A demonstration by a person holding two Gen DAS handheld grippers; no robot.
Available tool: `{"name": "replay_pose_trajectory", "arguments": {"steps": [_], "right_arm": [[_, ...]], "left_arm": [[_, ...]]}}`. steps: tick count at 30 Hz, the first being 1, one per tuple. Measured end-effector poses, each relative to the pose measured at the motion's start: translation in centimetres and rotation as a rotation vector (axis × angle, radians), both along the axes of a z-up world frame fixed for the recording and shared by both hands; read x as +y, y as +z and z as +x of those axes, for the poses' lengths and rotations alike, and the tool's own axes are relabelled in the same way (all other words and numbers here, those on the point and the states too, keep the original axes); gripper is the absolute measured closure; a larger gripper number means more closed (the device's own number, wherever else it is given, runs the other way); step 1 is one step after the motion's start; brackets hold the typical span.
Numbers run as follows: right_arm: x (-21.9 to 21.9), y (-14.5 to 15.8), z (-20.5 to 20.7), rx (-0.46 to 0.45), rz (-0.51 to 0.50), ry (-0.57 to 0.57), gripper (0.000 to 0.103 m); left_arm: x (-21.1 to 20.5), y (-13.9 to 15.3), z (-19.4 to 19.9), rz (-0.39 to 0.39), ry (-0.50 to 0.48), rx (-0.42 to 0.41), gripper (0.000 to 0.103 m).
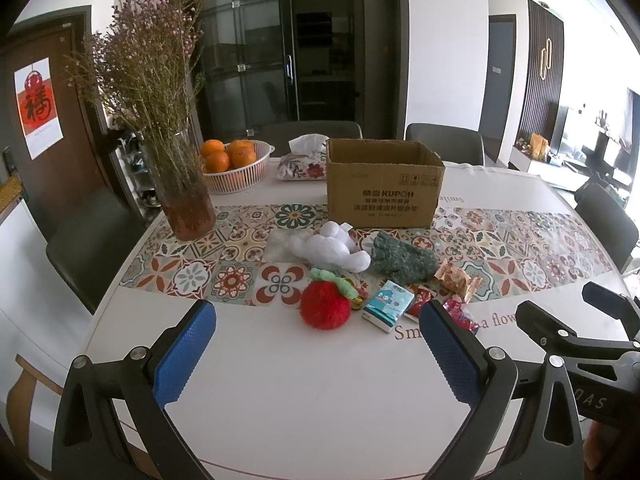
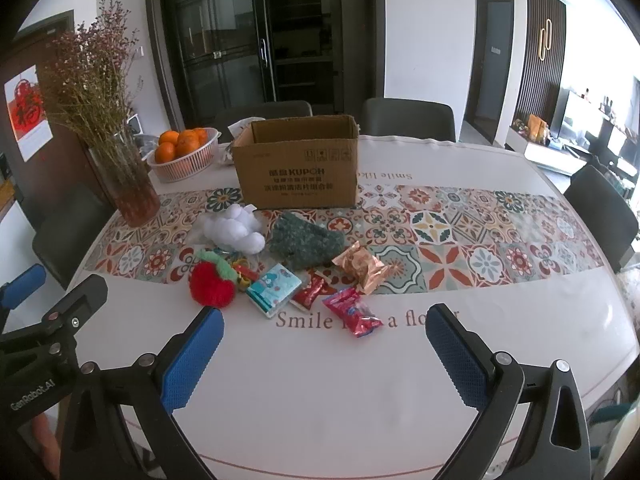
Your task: Organize soft objects
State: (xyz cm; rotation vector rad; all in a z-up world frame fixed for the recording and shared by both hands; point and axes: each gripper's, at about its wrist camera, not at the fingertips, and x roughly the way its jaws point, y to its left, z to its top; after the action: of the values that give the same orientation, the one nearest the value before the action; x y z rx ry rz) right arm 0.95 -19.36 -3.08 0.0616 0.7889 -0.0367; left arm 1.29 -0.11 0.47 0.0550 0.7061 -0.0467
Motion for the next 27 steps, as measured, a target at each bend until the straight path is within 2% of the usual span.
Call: {"name": "replay_pose_trajectory", "arguments": {"steps": [27], "right_arm": [[0.30,0.24,0.80,-0.004,-0.007,-0.002,0.001]], "left_arm": [[0.10,-0.36,0.36,-0.009,-0.013,-0.001,0.000]]}}
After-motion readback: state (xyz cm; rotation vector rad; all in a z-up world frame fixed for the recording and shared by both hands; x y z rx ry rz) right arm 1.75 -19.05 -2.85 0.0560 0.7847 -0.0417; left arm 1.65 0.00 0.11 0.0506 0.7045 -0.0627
